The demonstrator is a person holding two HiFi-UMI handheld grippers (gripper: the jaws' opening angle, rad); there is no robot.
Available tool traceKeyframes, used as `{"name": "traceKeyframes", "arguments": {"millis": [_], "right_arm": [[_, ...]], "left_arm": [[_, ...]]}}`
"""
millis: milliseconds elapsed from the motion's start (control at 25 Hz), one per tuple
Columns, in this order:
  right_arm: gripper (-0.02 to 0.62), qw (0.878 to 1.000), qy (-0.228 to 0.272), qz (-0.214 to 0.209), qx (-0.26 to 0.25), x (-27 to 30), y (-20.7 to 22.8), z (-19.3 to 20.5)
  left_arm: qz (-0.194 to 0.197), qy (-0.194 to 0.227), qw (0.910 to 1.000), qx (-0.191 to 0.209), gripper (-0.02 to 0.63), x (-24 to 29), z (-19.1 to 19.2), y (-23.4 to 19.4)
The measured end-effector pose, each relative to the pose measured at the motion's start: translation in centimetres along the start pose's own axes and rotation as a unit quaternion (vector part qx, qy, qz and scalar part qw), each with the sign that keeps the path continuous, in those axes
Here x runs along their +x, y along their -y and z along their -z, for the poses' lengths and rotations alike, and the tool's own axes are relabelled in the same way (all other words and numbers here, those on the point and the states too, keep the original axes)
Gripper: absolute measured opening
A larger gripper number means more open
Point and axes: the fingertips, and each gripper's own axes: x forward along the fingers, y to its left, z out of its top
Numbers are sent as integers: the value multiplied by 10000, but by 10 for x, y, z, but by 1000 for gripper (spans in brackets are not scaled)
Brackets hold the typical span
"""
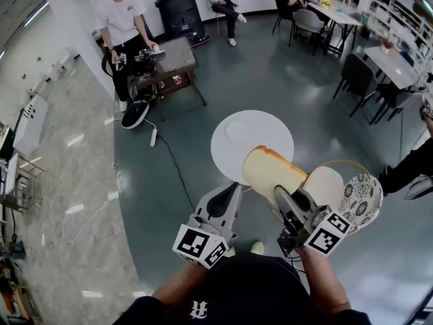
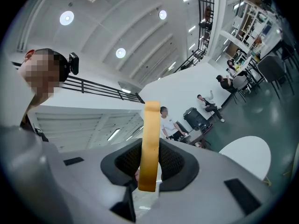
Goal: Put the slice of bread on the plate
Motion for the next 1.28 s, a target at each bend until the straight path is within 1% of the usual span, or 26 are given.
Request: {"name": "traceKeyframes", "arguments": {"millis": [240, 480, 800, 1280], "right_arm": [[89, 10000, -26, 28, 6, 2, -2, 5], [89, 9999, 4, 147, 27, 5, 0, 5], [89, 9996, 1, 280, 108, 23, -3, 21], [89, 9994, 50, 302, 129, 55, -15, 45]], "left_arm": [[-16, -6, 10000, 11, 6, -5, 0, -4], [-39, 24, 10000, 3, 6, -10, -3, -12], [-34, -10, 10000, 25, 6, -22, -1, -37], [0, 31, 10000, 33, 6, -45, -4, -74]]}}
